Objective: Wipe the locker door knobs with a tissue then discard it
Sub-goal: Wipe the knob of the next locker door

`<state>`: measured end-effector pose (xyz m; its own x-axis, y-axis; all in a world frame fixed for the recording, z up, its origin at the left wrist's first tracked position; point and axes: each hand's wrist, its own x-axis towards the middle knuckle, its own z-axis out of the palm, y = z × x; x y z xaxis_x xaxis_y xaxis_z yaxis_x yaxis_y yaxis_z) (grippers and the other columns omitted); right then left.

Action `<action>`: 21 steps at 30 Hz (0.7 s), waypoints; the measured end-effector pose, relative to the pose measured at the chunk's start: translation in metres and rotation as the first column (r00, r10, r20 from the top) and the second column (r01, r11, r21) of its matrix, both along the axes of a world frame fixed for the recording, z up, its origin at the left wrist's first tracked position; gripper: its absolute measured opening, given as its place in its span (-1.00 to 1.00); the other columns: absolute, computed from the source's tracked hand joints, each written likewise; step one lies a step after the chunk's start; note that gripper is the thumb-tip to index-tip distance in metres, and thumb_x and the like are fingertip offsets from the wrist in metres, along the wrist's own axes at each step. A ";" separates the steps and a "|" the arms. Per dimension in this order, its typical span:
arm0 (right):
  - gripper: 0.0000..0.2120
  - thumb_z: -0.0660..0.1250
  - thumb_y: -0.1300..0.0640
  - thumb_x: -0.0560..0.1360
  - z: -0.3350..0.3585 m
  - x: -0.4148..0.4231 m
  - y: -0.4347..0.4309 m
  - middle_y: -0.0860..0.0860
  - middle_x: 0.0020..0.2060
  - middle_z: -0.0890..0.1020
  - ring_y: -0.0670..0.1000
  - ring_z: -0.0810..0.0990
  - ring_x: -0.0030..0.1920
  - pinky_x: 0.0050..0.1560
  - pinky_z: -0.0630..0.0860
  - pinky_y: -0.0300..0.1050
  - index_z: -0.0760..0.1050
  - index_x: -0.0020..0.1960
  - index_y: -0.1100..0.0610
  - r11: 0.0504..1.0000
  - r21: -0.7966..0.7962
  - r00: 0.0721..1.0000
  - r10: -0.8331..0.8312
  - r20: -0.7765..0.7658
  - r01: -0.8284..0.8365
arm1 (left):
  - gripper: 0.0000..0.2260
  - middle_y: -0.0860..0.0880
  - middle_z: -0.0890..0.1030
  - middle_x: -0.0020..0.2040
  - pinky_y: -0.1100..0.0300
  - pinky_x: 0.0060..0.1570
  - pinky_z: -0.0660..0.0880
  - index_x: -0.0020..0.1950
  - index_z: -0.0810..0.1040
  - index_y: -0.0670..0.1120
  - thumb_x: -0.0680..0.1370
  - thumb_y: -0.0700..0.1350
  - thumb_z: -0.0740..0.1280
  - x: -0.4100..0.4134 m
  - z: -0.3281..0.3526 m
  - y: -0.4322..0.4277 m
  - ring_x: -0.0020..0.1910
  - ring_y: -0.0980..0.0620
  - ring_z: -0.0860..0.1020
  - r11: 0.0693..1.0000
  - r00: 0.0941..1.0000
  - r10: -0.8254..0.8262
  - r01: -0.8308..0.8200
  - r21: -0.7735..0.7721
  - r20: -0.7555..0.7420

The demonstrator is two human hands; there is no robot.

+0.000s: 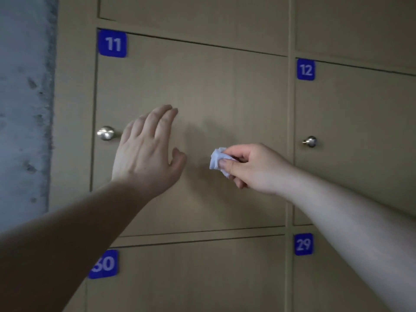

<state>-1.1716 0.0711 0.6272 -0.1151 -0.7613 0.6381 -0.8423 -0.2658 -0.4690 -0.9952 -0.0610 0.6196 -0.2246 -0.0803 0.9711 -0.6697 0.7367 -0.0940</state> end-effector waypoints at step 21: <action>-0.85 0.28 0.14 0.57 -0.001 -0.191 0.088 -0.09 -0.41 0.62 -0.10 0.54 -0.43 -0.28 0.43 -0.17 0.59 -0.13 -0.02 0.981 -0.100 0.986 -0.166 0.023 0.167 | -0.39 -0.03 0.36 0.52 0.00 0.42 0.19 0.48 0.39 -0.09 0.43 0.04 0.17 -0.206 0.018 0.057 0.46 -0.11 0.32 0.996 0.982 -0.051 0.064 -0.064 0.180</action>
